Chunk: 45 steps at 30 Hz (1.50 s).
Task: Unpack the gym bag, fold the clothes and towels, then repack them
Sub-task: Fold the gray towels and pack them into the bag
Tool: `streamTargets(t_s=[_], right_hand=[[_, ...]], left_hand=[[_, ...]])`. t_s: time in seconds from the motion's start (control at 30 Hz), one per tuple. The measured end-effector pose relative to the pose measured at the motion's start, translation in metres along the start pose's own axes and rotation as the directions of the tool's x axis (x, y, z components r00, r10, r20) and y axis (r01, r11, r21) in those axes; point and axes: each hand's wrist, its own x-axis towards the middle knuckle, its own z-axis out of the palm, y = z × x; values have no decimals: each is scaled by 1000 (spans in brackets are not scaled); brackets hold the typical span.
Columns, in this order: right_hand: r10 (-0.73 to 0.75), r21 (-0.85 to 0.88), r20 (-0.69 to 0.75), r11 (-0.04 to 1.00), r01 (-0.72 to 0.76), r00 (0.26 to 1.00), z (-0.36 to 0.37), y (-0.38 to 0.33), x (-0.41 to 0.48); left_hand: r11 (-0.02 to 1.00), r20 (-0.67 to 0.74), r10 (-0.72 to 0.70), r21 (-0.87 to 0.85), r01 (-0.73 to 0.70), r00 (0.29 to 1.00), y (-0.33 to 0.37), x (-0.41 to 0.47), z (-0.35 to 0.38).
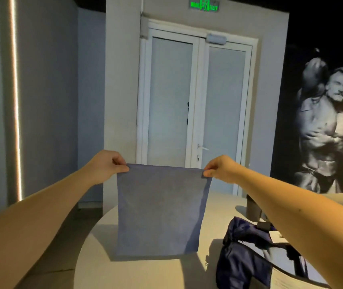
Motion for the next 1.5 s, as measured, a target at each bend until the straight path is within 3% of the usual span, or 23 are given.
streamTargets(t_s=[0.4, 0.57, 0.77, 0.87, 0.93, 1.0, 1.13, 1.4, 1.5], right_hand=[[104, 203, 17, 974, -105, 994, -1, -11, -25], [187, 426, 5, 889, -171, 982, 20, -10, -24], [157, 510, -22, 851, -124, 987, 26, -5, -26], [134, 493, 46, 859, -140, 990, 25, 2, -41], [110, 498, 167, 848, -180, 980, 29, 10, -56], [108, 474, 353, 836, -277, 929, 37, 21, -72], [125, 263, 645, 890, -373, 754, 68, 40, -101], [291, -141, 860, 925, -354, 420, 123, 48, -129], [328, -187, 846, 921, -342, 421, 137, 50, -124]], left_hand=[[1000, 95, -7, 20, 6, 995, 2, -26, -15], [997, 52, -70, -8, 71, 996, -10, -28, -1], [992, -67, -64, -115, 56, 996, -7, -37, 2], [987, -53, -61, -151, 52, 997, -5, -58, 3], [982, 17, -80, -171, 82, 997, -7, -81, 8], [985, 92, -94, -138, 106, 991, -10, -107, 17], [964, 295, -135, -180, 194, 946, -28, -163, 44], [934, 565, -200, -137, 330, 800, -52, -241, 79], [926, 585, -215, -132, 354, 782, -60, -239, 86]])
